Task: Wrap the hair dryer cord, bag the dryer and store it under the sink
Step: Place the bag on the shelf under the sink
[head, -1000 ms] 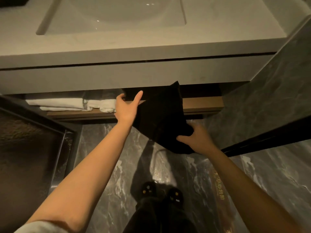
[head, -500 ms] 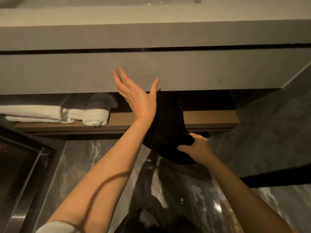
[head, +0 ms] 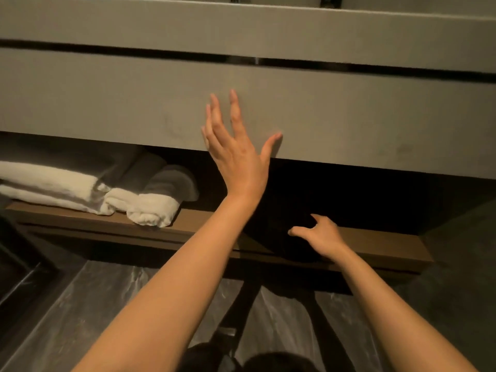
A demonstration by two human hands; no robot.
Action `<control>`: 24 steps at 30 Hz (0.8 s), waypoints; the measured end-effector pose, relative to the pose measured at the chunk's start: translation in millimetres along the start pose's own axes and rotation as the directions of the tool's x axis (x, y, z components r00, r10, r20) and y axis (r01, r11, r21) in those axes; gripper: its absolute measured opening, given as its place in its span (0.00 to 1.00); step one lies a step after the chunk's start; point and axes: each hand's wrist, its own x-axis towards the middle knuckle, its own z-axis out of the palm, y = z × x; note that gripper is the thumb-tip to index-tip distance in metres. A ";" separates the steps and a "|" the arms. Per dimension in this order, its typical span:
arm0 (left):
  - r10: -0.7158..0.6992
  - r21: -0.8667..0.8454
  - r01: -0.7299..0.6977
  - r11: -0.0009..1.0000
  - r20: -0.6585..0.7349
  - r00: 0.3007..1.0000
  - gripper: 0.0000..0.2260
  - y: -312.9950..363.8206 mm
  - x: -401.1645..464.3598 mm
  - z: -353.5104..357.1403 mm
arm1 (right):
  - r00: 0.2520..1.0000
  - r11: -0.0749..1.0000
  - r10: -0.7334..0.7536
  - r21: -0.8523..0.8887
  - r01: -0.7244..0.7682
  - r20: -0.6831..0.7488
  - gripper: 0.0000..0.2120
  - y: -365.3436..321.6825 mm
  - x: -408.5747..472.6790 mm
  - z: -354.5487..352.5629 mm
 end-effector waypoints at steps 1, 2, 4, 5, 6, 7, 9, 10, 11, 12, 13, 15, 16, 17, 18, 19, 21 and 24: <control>0.006 -0.001 -0.006 1.000 -0.007 1.000 0.42 -0.9 0.0 0.8 | 1.000 1.000 0.003 0.011 -0.003 -0.003 0.27 0.5 7.4 6.2; 0.010 -0.003 -0.010 1.000 -0.013 1.000 0.42 -1.5 -0.1 1.6 | 1.000 1.000 0.008 0.022 -0.008 -0.005 0.27 2.4 14.1 12.6; 0.016 -0.006 -0.016 1.000 -0.014 1.000 0.42 -1.5 -0.6 2.3 | 1.000 1.000 0.018 0.024 -0.017 -0.013 0.28 7.2 24.4 24.1; 0.017 -0.002 -0.017 1.000 -0.012 1.000 0.42 -1.4 -0.9 2.3 | 1.000 1.000 0.021 0.018 -0.020 -0.021 0.28 10.1 28.9 28.9; 0.015 0.004 -0.015 1.000 -0.010 1.000 0.42 -1.1 -1.0 2.4 | 0.999 0.999 0.034 0.013 -0.033 -0.026 0.29 11.9 32.7 32.5; 0.014 0.009 -0.014 1.000 -0.009 1.000 0.42 -0.8 -0.9 2.5 | 0.999 0.999 0.037 0.017 -0.036 -0.031 0.30 13.3 35.9 35.5; 0.015 0.016 -0.015 1.000 -0.004 1.000 0.42 -0.6 -0.7 3.2 | 0.998 0.999 0.047 0.029 -0.046 -0.033 0.31 13.5 40.8 38.3; 0.016 0.019 -0.016 1.000 -0.003 1.000 0.42 -0.8 -0.5 3.6 | 0.998 0.998 0.055 0.031 -0.054 -0.033 0.32 13.2 42.7 39.5; 0.017 0.020 -0.017 1.000 -0.003 1.000 0.42 -1.1 -0.5 3.7 | 0.998 0.998 0.053 0.032 -0.052 -0.035 0.32 13.7 44.5 40.9; 0.017 0.021 -0.017 1.000 -0.005 1.000 0.42 -1.3 -0.5 4.0 | 0.998 0.998 0.055 0.028 -0.054 -0.036 0.32 14.4 45.6 42.0; 0.016 0.021 -0.016 1.000 -0.005 1.000 0.42 -1.6 -0.4 4.2 | 0.998 0.998 0.051 0.024 -0.051 -0.038 0.32 15.5 46.2 43.2; 0.014 0.020 -0.014 1.000 0.000 1.000 0.42 -1.7 -0.9 4.3 | 0.997 0.999 0.051 0.013 -0.050 -0.050 0.32 17.1 45.4 45.1; 0.014 0.021 -0.014 1.000 0.003 1.000 0.42 -1.7 -1.4 4.4 | 0.997 0.999 0.052 0.010 -0.052 -0.058 0.32 17.3 44.6 45.9; 0.017 0.025 -0.017 1.000 0.007 1.000 0.42 -1.7 -1.8 4.4 | 0.996 0.998 0.055 0.014 -0.054 -0.072 0.32 17.9 43.9 46.7; 0.019 0.029 -0.019 0.999 0.010 1.000 0.42 -1.7 -1.8 4.5 | 0.994 0.998 0.062 0.020 -0.060 -0.088 0.33 16.2 42.4 46.3; 0.018 0.031 -0.019 0.999 0.012 1.000 0.42 -1.6 -1.8 4.5 | 0.992 0.998 0.062 0.003 -0.062 -0.110 0.34 14.3 41.3 46.0; 0.015 0.036 -0.016 0.999 0.014 1.000 0.42 -1.8 -1.6 4.2 | 0.986 0.989 0.047 -0.129 -0.068 -0.159 0.39 11.0 37.8 45.3; 0.023 0.039 -0.023 0.999 0.013 1.000 0.42 -1.8 -2.2 4.6 | 0.982 0.945 0.012 -0.319 -0.073 -0.188 0.45 9.2 28.8 38.0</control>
